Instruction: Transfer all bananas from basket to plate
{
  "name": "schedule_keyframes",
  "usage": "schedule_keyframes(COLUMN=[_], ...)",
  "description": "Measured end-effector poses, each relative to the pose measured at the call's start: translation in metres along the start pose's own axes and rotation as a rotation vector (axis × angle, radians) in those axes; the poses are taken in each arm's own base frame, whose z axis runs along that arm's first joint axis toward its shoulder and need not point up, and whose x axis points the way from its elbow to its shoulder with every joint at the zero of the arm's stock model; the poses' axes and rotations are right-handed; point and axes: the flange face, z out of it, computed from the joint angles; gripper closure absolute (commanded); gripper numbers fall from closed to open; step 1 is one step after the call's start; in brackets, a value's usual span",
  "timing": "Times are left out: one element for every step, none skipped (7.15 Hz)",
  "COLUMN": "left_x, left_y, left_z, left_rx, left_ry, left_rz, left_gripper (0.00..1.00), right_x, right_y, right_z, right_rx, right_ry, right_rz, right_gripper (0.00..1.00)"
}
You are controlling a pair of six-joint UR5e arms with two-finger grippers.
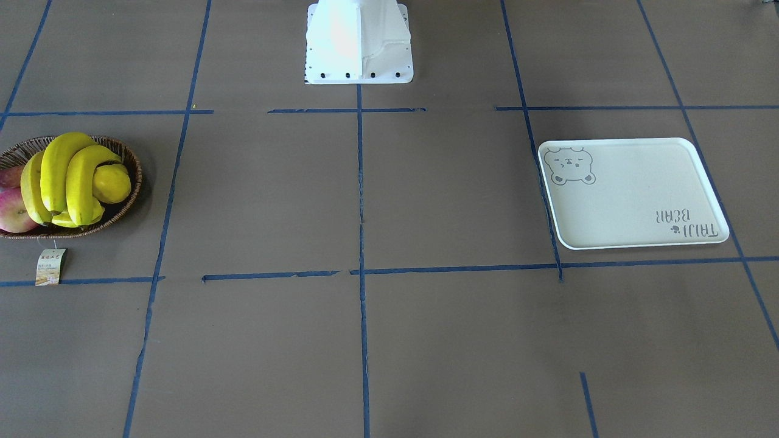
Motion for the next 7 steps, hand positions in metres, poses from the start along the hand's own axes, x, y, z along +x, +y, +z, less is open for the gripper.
schedule_keyframes(left_x=[0.035, 0.08, 0.129, 0.181, 0.233, 0.283, 0.323], left_y=[-0.016, -0.033, -0.047, -0.058, -0.064, -0.066, -0.065], left_z=[0.011, 0.029, 0.047, 0.06, 0.07, 0.075, 0.076], left_rx=[0.027, 0.046, 0.06, 0.071, 0.069, 0.063, 0.079], left_ry=[0.029, 0.067, 0.118, 0.182, 0.25, 0.319, 0.379], left_rz=[-0.013, -0.033, -0.056, -0.096, -0.151, -0.213, -0.278], left_gripper=[0.01, 0.02, 0.03, 0.04, 0.04, 0.04, 0.04], right_x=[-0.05, -0.103, -0.155, -0.203, -0.245, -0.28, -0.308], right_y=[-0.017, -0.028, -0.036, -0.038, -0.036, -0.028, -0.016], right_z=[0.024, 0.046, 0.061, 0.074, 0.084, 0.094, 0.103], right_rx=[-0.043, -0.077, -0.091, -0.086, -0.061, -0.022, 0.017], right_ry=[-0.043, -0.079, -0.103, -0.12, -0.146, -0.188, -0.245], right_rz=[0.026, 0.07, 0.113, 0.153, 0.181, 0.197, 0.224], right_gripper=[0.98, 0.98, 0.98, 0.98, 0.97, 0.97, 0.97])
